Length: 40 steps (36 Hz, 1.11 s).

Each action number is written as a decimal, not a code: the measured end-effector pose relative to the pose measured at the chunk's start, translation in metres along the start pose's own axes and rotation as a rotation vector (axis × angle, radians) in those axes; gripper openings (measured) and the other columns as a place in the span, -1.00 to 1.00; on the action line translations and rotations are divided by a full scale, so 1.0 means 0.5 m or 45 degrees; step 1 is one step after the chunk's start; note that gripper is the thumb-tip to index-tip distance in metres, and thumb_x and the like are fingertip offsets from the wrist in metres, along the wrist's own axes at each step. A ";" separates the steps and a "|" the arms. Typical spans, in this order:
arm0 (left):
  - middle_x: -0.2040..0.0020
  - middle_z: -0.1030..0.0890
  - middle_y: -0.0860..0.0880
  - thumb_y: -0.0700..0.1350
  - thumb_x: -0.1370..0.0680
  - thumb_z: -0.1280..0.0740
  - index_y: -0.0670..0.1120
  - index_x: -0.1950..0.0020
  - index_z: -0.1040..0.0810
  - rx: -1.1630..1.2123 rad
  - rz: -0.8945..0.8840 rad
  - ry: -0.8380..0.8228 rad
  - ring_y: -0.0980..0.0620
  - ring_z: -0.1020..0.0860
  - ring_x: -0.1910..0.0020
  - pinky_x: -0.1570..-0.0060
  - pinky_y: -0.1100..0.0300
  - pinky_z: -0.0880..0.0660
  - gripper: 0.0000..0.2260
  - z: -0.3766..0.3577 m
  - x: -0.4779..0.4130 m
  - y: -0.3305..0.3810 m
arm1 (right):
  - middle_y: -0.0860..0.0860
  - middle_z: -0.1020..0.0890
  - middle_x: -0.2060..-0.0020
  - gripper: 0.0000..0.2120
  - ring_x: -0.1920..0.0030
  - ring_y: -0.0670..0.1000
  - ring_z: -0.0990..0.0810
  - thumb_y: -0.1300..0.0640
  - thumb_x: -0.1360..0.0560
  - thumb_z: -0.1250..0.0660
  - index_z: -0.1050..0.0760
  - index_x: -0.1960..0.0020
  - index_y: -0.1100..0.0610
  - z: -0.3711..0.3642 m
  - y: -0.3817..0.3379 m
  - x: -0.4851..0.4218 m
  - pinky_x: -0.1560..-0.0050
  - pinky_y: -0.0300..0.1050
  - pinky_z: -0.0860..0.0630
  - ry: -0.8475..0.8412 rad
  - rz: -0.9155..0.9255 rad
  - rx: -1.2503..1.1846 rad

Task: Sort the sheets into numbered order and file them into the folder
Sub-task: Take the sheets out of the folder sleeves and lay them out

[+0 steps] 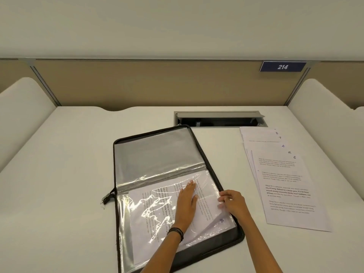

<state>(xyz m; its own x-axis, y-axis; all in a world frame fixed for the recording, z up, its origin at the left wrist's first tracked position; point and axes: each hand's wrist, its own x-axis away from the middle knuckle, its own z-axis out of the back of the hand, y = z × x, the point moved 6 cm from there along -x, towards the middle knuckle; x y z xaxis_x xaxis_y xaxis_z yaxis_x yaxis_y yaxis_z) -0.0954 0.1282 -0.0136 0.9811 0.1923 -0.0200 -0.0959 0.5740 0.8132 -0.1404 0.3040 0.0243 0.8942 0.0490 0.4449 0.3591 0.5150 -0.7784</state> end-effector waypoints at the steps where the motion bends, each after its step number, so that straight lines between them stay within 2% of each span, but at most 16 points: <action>1: -0.45 -0.11 0.17 0.44 -0.47 0.21 -0.05 -0.51 -0.21 0.008 0.012 -0.004 0.19 -0.11 -0.47 -0.38 0.47 0.18 -0.19 0.000 0.000 -0.002 | 0.09 -0.65 0.16 -0.77 0.26 0.01 -0.66 0.40 -0.55 -0.14 -0.53 -0.03 0.20 0.000 0.000 0.001 0.31 -0.30 -0.51 -0.009 -0.012 0.009; 3: -0.46 -0.13 0.16 0.41 -0.51 0.15 -0.04 -0.50 -0.23 0.019 0.022 -0.012 0.18 -0.13 -0.47 -0.40 0.42 0.13 -0.25 0.004 0.000 0.002 | 0.10 -0.64 0.18 -0.80 0.34 -0.02 -0.66 0.41 -0.53 -0.18 -0.52 0.01 0.19 0.000 0.000 0.003 0.39 -0.28 -0.52 -0.034 -0.032 0.031; 8: -0.44 -0.17 0.17 0.54 -0.36 0.25 -0.02 -0.49 -0.26 0.059 0.048 -0.014 0.27 -0.14 -0.40 -0.41 0.38 0.07 -0.07 0.009 0.002 0.002 | 0.17 -0.65 0.16 -0.87 0.33 0.06 -0.67 0.39 -0.50 -0.27 -0.54 0.05 0.22 0.002 0.004 0.001 0.43 -0.26 -0.54 -0.068 -0.085 0.103; 15: -0.48 -0.28 0.07 0.53 -0.39 0.25 -0.01 -0.47 -0.30 0.042 0.071 -0.017 0.16 -0.23 -0.44 -0.41 0.34 -0.01 -0.10 0.012 0.001 -0.005 | 0.09 -0.63 0.32 -0.89 0.47 -0.05 -0.63 0.37 -0.45 -0.37 -0.54 0.15 0.18 -0.003 -0.004 0.000 0.44 -0.27 -0.54 -0.146 -0.108 0.195; 17: -0.48 -0.29 0.07 0.52 -0.40 0.25 -0.02 -0.47 -0.31 0.042 0.060 -0.016 0.18 -0.23 -0.43 -0.41 0.34 -0.01 -0.11 0.014 0.000 -0.003 | 0.08 -0.62 0.29 -0.89 0.45 -0.03 -0.64 0.36 -0.49 -0.31 -0.56 0.13 0.20 -0.003 -0.006 -0.001 0.42 -0.26 -0.56 -0.149 -0.106 0.206; 21: -0.47 -0.28 0.09 0.51 -0.41 0.23 0.00 -0.46 -0.32 0.055 0.052 -0.016 0.21 -0.22 -0.43 -0.44 0.30 -0.04 -0.13 0.015 0.000 -0.006 | 0.20 -0.63 0.19 -0.83 0.40 0.06 -0.65 0.38 -0.55 -0.18 -0.55 0.04 0.29 0.002 -0.011 -0.001 0.38 -0.18 -0.59 -0.181 -0.132 0.170; 27: -0.47 -0.29 0.07 0.48 -0.45 0.21 -0.01 -0.46 -0.32 0.073 0.031 -0.003 0.24 -0.22 -0.41 -0.47 0.20 -0.09 -0.18 0.014 0.001 -0.008 | 0.22 -0.64 0.24 -0.89 0.45 0.11 -0.64 0.43 -0.44 -0.35 -0.52 0.06 0.31 0.007 -0.005 -0.005 0.43 -0.16 -0.57 -0.134 -0.200 0.154; 30: -0.46 -0.24 0.14 0.47 -0.46 0.20 0.01 -0.47 -0.30 0.072 0.010 -0.006 0.27 -0.19 -0.41 -0.48 0.22 -0.05 -0.20 0.016 0.003 -0.005 | 0.12 -0.65 0.30 -0.89 0.48 0.01 -0.63 0.33 -0.44 -0.37 -0.54 0.03 0.31 -0.004 0.003 -0.008 0.36 -0.21 -0.60 -0.197 -0.271 0.288; 32: -0.46 -0.18 0.17 0.47 -0.45 0.22 0.00 -0.49 -0.27 0.043 -0.027 -0.029 0.27 -0.13 -0.43 -0.47 0.29 0.05 -0.19 0.015 0.003 -0.004 | 0.06 -0.62 0.37 -0.95 0.52 -0.06 -0.61 0.25 -0.45 -0.37 -0.54 0.14 0.25 -0.006 -0.001 -0.010 0.44 -0.31 -0.52 -0.193 -0.262 0.371; 33: -0.47 -0.14 0.18 0.47 -0.44 0.24 0.00 -0.50 -0.24 0.017 -0.050 -0.050 0.27 -0.09 -0.45 -0.45 0.36 0.13 -0.17 0.014 0.003 -0.003 | 0.04 -0.60 0.39 -0.89 0.53 -0.09 -0.59 0.22 -0.45 -0.39 -0.51 0.23 0.20 -0.008 -0.004 -0.010 0.49 -0.33 -0.48 -0.194 -0.256 0.401; 35: -0.49 -0.06 0.18 0.47 -0.43 0.26 0.01 -0.52 -0.17 -0.016 -0.075 -0.110 0.28 0.00 -0.47 -0.40 0.43 0.24 -0.18 0.011 0.001 -0.005 | 0.00 -0.56 0.41 -0.78 0.49 -0.10 -0.56 0.15 -0.46 -0.41 -0.45 0.32 0.15 -0.016 -0.007 -0.007 0.46 -0.34 -0.48 -0.229 -0.247 0.477; 38: -0.50 0.02 0.19 0.37 -0.51 0.16 0.10 -0.51 -0.03 -0.032 -0.061 -0.221 0.31 0.10 -0.47 -0.46 0.32 0.24 -0.37 0.005 -0.001 -0.011 | 0.02 -0.54 0.42 -0.79 0.50 -0.09 -0.53 0.12 -0.46 -0.42 -0.47 0.28 0.17 -0.030 -0.008 -0.007 0.38 -0.32 -0.52 -0.282 -0.226 0.504; 40: -0.50 0.04 0.20 0.32 -0.55 0.11 0.11 -0.50 -0.01 -0.028 -0.072 -0.267 0.35 0.15 -0.45 -0.47 0.30 0.25 -0.43 0.003 -0.004 -0.018 | 0.02 -0.54 0.41 -0.82 0.52 -0.10 -0.51 0.12 -0.44 -0.45 -0.49 0.23 0.18 -0.035 -0.008 -0.005 0.37 -0.30 -0.52 -0.308 -0.219 0.526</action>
<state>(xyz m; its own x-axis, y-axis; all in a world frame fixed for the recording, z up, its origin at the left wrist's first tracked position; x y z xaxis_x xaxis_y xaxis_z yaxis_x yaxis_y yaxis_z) -0.0962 0.1215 -0.0199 0.9983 -0.0092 0.0578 -0.0409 0.5966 0.8015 -0.1395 0.2869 0.0184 0.7262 0.1056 0.6793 0.3164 0.8260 -0.4666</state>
